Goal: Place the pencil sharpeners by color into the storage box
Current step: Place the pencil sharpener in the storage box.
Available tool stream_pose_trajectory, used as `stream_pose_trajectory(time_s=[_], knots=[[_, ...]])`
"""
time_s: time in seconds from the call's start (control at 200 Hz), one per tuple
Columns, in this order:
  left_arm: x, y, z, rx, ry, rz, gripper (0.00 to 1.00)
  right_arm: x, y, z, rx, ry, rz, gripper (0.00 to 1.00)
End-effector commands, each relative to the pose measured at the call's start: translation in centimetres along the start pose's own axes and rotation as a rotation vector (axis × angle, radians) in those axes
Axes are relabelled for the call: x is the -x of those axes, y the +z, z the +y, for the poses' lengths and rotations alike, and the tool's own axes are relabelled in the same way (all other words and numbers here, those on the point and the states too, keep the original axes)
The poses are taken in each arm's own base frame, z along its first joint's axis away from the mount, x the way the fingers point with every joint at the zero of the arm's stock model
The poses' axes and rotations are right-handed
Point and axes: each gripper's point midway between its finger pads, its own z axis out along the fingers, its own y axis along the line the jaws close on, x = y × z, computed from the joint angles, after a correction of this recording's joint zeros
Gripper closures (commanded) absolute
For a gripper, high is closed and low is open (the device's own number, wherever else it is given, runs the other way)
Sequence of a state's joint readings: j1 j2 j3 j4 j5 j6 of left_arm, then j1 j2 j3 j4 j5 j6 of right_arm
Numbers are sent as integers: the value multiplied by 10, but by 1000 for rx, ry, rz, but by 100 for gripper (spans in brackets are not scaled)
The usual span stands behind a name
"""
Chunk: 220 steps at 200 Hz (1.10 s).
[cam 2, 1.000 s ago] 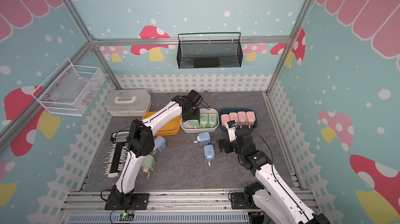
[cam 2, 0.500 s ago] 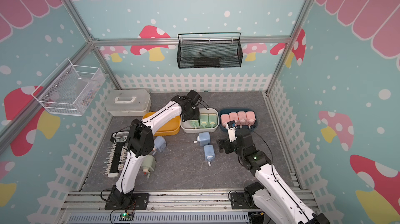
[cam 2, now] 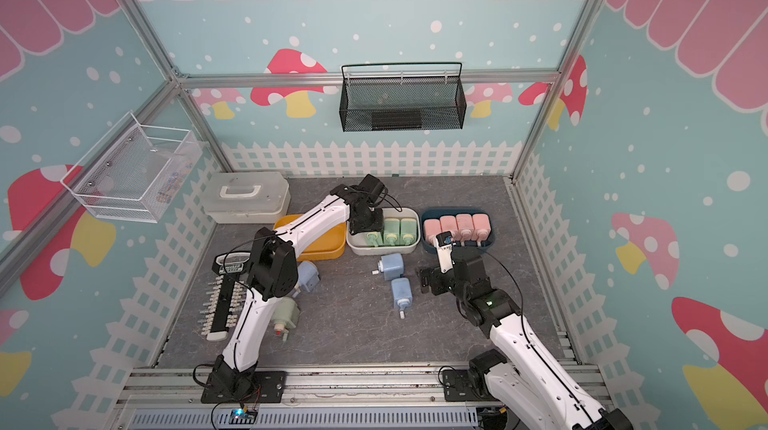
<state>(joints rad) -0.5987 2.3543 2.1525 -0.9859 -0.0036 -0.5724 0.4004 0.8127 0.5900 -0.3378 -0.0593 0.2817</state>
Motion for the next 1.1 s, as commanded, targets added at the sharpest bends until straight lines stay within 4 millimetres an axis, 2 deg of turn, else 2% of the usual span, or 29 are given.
stream_pose_trajectory(time_s=[0.0, 0.23, 0.445, 0.685, 0.896, 0.981, 1.096], knots=[[0, 5, -9, -60, -5, 18, 73, -6, 2, -2, -10, 1, 23, 1], [7, -8, -12, -67, 1, -10, 55, -7, 3, -2, -10, -1, 27, 1], [12, -17, -17, -87, 10, -26, 49, -8, 2, -2, -14, 2, 27, 1], [14, -25, -16, -88, 18, -40, 37, -4, -3, -3, -20, 1, 2, 1], [17, -35, -15, -86, 31, -59, 33, -3, -3, -3, -17, 3, 0, 1], [17, -40, -14, -79, 39, -69, 28, -3, -2, -1, -10, 4, 4, 1], [19, -48, -8, -57, 51, -92, 18, -4, 0, -1, -5, 6, 9, 1]])
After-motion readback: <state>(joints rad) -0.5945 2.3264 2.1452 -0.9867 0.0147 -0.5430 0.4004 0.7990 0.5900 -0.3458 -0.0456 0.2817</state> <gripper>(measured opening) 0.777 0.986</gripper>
